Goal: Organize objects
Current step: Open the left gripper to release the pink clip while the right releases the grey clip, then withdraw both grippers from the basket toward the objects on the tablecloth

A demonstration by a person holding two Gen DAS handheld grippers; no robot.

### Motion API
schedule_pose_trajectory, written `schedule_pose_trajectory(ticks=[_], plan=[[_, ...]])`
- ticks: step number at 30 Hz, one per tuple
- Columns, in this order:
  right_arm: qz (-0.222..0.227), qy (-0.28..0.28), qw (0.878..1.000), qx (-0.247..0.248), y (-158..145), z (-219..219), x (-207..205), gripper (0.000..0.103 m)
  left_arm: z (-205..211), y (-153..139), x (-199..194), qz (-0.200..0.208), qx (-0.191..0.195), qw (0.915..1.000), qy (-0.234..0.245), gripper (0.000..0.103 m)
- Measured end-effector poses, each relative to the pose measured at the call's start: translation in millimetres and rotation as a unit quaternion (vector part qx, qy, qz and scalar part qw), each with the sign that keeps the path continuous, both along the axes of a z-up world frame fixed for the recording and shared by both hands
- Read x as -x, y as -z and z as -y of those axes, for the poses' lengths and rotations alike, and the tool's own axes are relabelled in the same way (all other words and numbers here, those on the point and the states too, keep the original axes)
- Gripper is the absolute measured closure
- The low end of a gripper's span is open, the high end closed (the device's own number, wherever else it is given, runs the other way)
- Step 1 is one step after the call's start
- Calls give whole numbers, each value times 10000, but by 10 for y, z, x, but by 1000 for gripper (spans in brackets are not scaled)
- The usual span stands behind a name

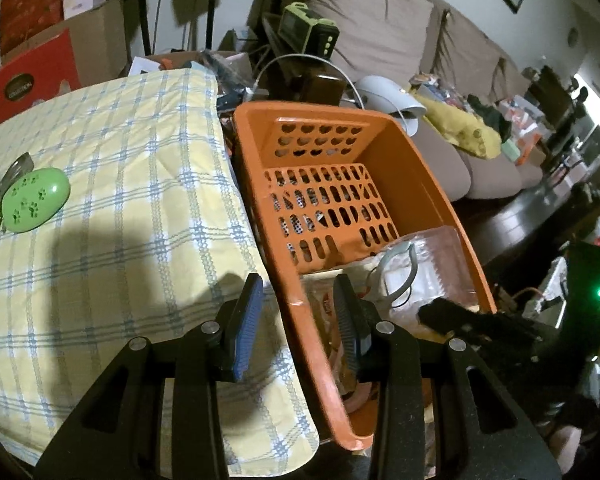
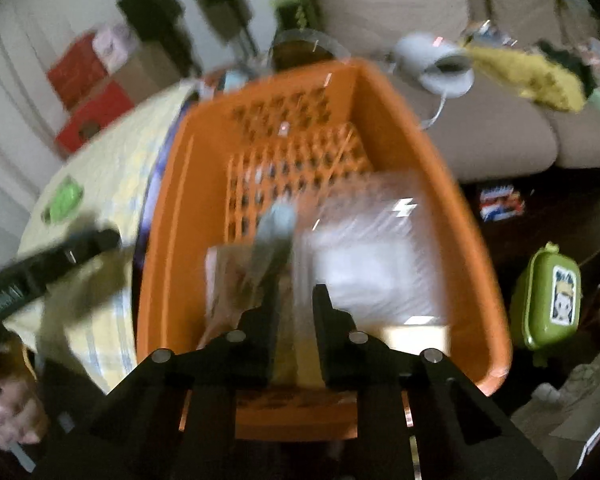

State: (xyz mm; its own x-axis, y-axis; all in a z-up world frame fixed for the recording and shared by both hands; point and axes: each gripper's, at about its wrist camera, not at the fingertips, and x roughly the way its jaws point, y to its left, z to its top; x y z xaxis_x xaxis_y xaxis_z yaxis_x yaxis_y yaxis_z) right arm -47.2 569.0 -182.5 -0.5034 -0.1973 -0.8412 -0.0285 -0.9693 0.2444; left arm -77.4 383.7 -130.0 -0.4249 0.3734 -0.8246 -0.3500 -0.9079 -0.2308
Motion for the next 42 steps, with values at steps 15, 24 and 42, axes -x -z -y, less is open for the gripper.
schedule_pose_trajectory(ticks=[15,24,42], plan=[[-476,522,9974,-154,-172,-177,-64,82,16,-15,-28,-14,-36,10000,0,70],[-820,622,9947,-10,-311,-211,-109,82,121,-189,-42,-307,85,9994,-122,70],[-1006,363,9943,31,-410,21,-91,81,689,-745,-121,-1358,378,9888,-495,77]])
